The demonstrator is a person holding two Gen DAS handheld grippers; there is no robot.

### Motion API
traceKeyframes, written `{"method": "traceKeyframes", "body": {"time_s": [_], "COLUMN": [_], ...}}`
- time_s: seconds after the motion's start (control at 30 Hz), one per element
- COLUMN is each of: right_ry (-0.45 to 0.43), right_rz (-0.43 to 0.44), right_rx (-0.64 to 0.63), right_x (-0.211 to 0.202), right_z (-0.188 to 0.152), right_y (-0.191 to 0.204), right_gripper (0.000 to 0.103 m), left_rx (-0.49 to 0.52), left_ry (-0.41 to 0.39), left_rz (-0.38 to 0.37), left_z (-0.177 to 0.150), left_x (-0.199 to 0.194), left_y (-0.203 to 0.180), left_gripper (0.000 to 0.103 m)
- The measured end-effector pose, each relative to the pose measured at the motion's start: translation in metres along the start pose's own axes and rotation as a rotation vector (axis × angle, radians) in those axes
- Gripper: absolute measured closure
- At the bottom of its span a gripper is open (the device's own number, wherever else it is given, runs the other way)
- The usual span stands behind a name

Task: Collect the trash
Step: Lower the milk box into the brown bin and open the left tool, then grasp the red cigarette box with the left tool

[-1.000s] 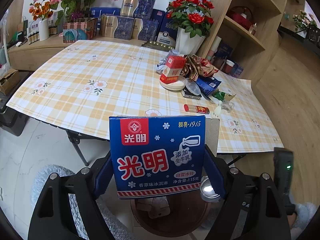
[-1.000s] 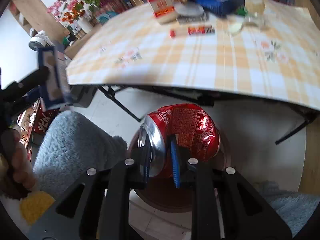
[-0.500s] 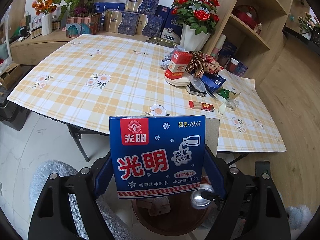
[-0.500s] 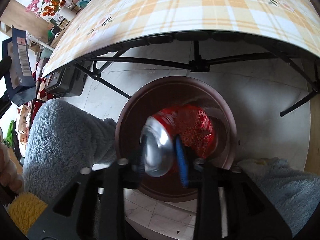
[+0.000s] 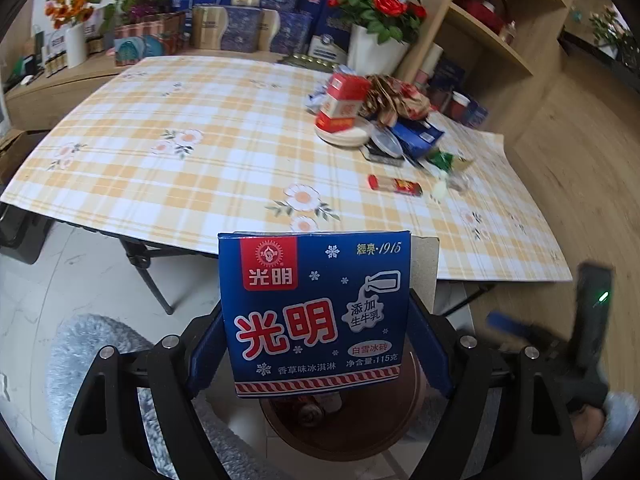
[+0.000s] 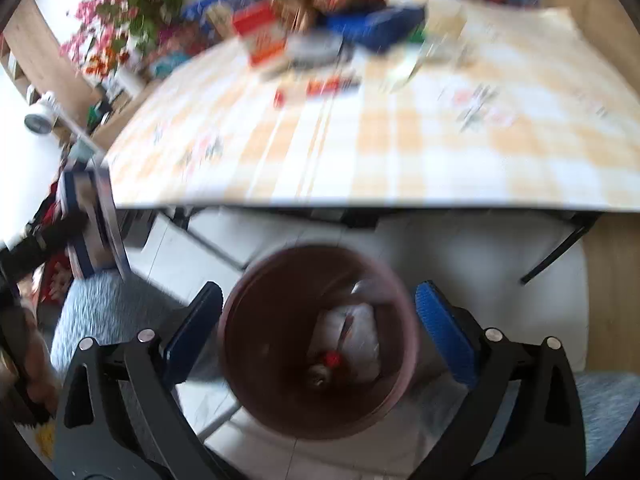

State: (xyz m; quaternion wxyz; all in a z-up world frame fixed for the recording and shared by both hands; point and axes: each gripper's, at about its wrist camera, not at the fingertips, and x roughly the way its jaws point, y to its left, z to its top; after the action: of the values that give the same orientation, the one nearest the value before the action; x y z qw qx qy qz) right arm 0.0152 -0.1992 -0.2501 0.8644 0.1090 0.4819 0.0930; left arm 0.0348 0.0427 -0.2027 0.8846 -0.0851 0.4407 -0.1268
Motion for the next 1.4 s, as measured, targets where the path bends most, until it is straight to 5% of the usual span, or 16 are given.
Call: {"method": "traceKeyframes", "body": {"time_s": [0.4, 0.87, 1.4], "right_ry": [-0.273, -0.275, -0.255], "right_rz": [-0.132, -0.151, -0.169], "right_rx": [0.022, 0.082, 0.088], "right_x": [-0.064, -0.07, -0.063], "right_z": [0.033, 0.03, 0.027], "right_y": [-0.019, -0.034, -0.036], "right_gripper": [0.006, 0.006, 0.006], "left_rx": [0.092, 0.213, 0.132], "left_ry": [0.113, 0.265, 0.228], "left_rz": [-0.051, -0.069, -0.073], "left_z": [-0.011, -0.027, -0.021], "left_x": [0.025, 0.056, 0.049], "left_y": [-0.021, -0.046, -0.031], "left_gripper": [0.024, 0.02, 0.013]}}
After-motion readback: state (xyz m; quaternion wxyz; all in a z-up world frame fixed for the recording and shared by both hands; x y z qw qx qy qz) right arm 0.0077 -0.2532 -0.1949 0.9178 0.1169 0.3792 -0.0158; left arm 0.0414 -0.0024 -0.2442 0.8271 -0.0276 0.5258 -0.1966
